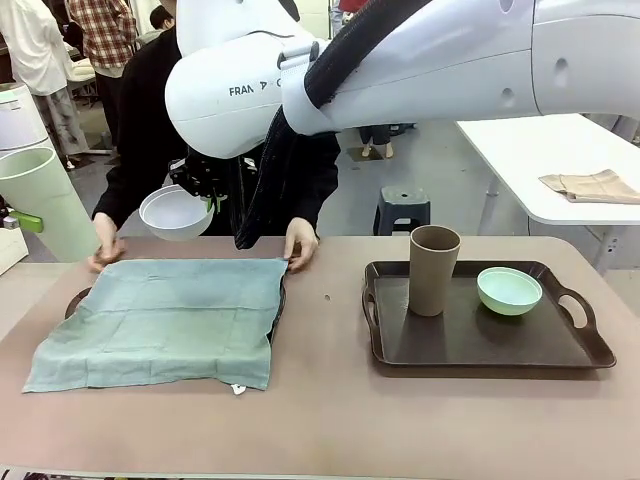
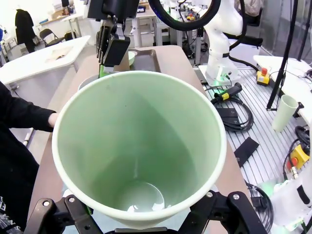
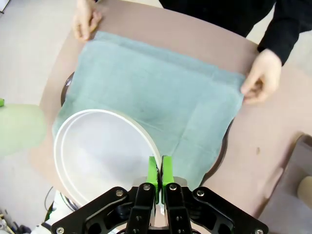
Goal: Set up a tray with a mat and arrange the tableware.
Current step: Place the Picnic Bowl and Reusable plastic cup back onto the Handle tray in front of the human's position.
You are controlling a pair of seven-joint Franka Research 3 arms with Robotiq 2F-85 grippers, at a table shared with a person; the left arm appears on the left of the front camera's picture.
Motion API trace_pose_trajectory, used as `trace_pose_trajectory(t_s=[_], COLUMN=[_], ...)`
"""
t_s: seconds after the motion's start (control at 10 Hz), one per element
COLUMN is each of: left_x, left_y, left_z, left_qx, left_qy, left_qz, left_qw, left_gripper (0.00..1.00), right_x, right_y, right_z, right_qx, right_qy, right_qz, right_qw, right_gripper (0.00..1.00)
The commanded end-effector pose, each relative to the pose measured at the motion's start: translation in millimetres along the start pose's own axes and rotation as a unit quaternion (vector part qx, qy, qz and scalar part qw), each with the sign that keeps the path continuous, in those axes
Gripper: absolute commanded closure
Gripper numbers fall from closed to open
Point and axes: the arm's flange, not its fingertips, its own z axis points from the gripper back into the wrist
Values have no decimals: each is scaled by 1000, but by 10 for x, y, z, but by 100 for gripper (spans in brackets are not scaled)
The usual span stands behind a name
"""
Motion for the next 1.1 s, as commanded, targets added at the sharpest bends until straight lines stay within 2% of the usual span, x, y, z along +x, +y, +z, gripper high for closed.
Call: trace_pose_trajectory(t_s=[0.0, 1.0], left_x=[37, 37], left_y=[-5, -5], left_z=[11, 11], left_qx=[1, 1], left_qy=[-1, -1], left_qz=[-7, -7], left_qw=[1000, 1000], left_gripper=[67, 67], right_x=[-6, -6], right_y=[3, 3], right_z=[-3, -3], right_qx=[5, 5], right_qy=[2, 2], right_qz=[2, 2], right_qw=[1000, 1000], right_gripper=[100, 100])
